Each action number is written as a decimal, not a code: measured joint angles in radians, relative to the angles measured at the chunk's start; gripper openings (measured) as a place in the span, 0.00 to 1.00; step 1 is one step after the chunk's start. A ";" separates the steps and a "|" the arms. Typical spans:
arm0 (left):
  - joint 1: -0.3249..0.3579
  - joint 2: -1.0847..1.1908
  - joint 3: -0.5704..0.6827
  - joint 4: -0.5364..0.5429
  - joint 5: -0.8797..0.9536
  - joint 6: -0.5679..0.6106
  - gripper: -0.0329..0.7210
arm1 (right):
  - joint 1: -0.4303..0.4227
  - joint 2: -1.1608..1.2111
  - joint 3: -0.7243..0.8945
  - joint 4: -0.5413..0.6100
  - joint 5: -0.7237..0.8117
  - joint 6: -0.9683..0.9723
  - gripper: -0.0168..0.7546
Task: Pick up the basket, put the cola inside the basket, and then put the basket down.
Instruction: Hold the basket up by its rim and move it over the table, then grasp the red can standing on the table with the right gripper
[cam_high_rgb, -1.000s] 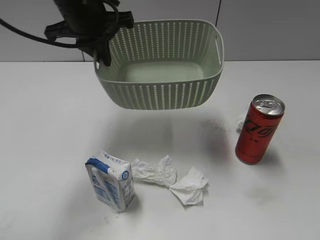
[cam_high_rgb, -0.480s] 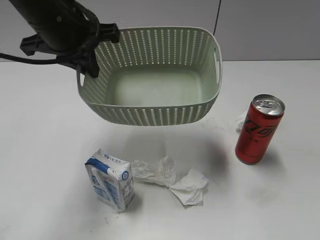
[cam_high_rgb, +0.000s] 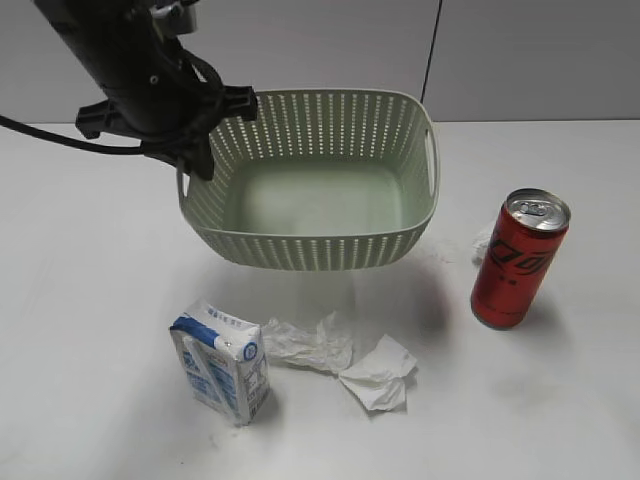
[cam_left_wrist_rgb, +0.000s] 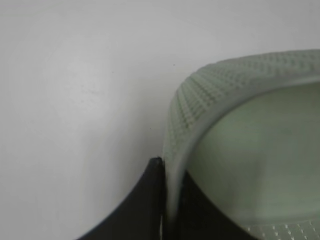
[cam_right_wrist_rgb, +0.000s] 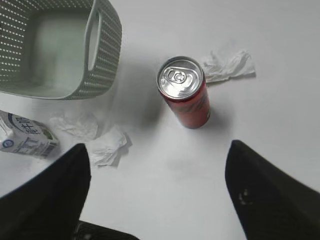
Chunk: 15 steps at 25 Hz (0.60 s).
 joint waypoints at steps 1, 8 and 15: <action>0.001 0.006 0.000 0.000 -0.004 -0.001 0.04 | 0.004 0.054 -0.024 0.000 0.013 -0.002 0.87; 0.003 0.023 0.000 0.005 -0.022 -0.002 0.04 | 0.154 0.360 -0.144 -0.150 0.011 0.113 0.87; 0.003 0.045 0.000 0.012 -0.019 -0.002 0.04 | 0.281 0.589 -0.241 -0.326 -0.046 0.316 0.87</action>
